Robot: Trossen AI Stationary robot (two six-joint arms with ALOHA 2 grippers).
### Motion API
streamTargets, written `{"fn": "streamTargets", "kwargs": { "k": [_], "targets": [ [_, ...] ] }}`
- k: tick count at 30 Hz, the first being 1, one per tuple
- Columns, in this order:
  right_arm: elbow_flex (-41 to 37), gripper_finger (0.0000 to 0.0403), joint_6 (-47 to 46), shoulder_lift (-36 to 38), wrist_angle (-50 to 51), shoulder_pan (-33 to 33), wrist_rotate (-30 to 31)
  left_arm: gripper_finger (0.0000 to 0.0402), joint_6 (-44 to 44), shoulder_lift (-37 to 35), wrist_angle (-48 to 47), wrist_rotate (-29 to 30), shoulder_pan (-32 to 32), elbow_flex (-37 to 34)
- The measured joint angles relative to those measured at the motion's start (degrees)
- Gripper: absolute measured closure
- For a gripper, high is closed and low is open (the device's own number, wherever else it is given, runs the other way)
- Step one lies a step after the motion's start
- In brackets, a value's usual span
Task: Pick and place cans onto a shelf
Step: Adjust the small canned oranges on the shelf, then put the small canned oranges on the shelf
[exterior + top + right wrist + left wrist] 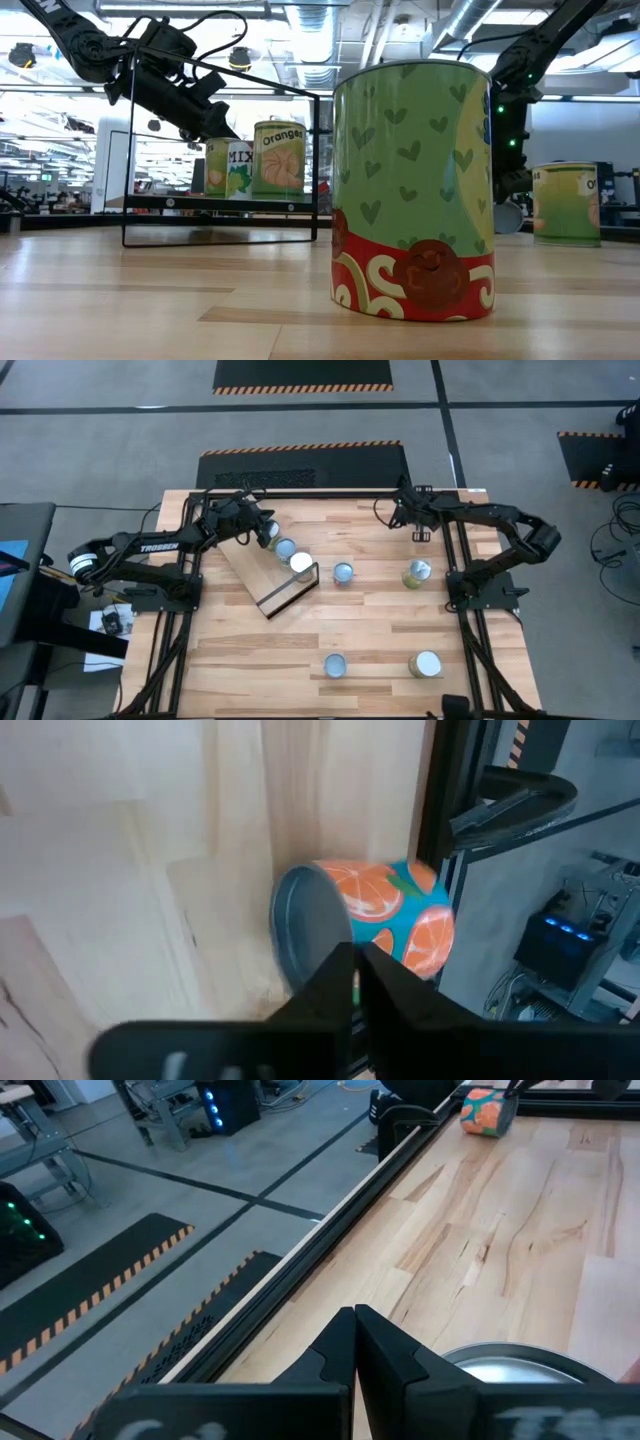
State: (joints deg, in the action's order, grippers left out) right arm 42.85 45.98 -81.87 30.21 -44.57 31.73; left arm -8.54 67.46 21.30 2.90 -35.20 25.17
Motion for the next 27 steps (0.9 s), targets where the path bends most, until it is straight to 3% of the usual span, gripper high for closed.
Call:
{"fn": "streamTargets", "kwargs": {
  "k": [3,10,22,27],
  "targets": [
    [0.0,0.0394,0.0,0.0,-0.4,-0.2,-0.1,0.0401,0.0,0.0,0.0,0.0,0.0,0.0],
    [2.0,0.0397,-2.3,0.0,-0.1,-0.2,-0.9,0.0401,0.1,0.0,0.3,0.0,0.0,0.0],
    [8.4,0.0399,-9.5,0.2,5.0,-2.3,-10.6,0.0401,0.9,-0.3,2.0,-0.1,0.0,-0.2],
    [10.0,0.0366,-11.9,0.2,10.0,-3.2,-10.4,0.0401,1.1,-0.3,2.5,-0.1,0.0,-0.2]
  ]
}}
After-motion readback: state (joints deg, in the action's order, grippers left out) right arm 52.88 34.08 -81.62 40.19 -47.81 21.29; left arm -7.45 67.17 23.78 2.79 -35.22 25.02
